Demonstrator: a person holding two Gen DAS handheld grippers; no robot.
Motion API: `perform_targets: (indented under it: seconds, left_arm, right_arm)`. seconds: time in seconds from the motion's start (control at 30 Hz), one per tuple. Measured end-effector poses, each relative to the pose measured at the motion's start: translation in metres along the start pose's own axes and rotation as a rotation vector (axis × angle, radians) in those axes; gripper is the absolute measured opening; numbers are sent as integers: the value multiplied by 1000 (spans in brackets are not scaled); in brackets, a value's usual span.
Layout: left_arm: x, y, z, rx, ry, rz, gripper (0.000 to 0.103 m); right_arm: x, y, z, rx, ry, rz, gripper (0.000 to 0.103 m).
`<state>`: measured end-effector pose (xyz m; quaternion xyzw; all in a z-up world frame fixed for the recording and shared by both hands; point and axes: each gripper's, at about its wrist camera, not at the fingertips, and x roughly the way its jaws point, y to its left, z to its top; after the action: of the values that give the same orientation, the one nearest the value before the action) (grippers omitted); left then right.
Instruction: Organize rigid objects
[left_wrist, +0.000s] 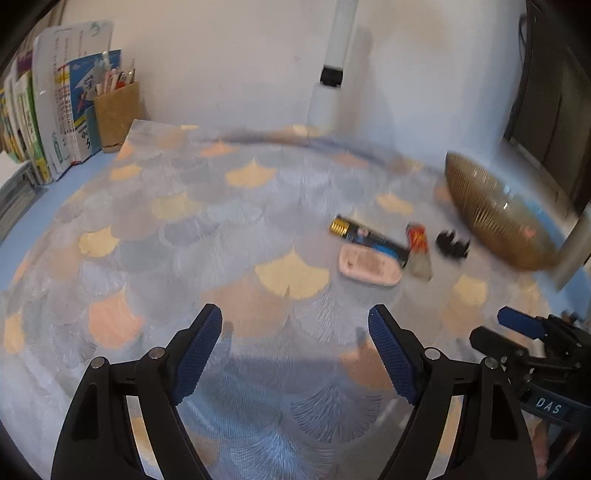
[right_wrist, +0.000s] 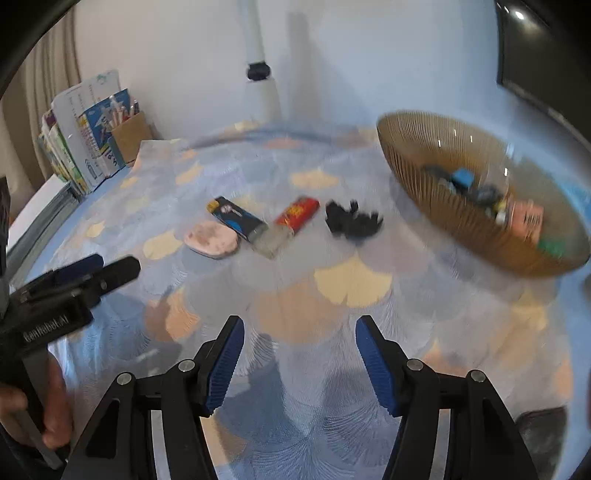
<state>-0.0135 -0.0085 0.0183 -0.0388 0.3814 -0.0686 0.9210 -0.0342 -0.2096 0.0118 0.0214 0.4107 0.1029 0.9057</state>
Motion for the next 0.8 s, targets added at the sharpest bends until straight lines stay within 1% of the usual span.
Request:
perform_targets:
  seconds: [0.03, 0.13, 0.2, 0.37, 0.43, 0.5, 0.63, 0.8]
  left_arm:
    - [-2, -2, -1, 9, -17, 6, 81]
    - [-4, -6, -4, 24, -34, 63, 81]
    - [-6, -10, -4, 42, -43, 73, 82]
    - [-4, -8, -4, 41, -32, 66, 82]
    - [-4, -7, -4, 38, -34, 62, 82]
    - [-6, -7, -4, 38, -39, 62, 82]
    - [-7, -6, -5, 33, -45, 61, 83]
    - [-5, -8, -4, 40, -37, 54, 83]
  right_arm:
    - [2, -3, -1, 14, 10, 3, 61]
    - [3, -7, -2, 38, 9, 16, 61]
    - [4, -6, -2, 35, 18, 10, 61]
    - [6, 4, -3, -13, 29, -23, 64]
    - [7, 6, -3, -23, 31, -32, 71]
    - [7, 6, -2, -23, 29, -47, 73]
    - [10, 5, -1, -23, 47, -48, 73]
    - [12, 7, 0, -25, 50, -75, 74]
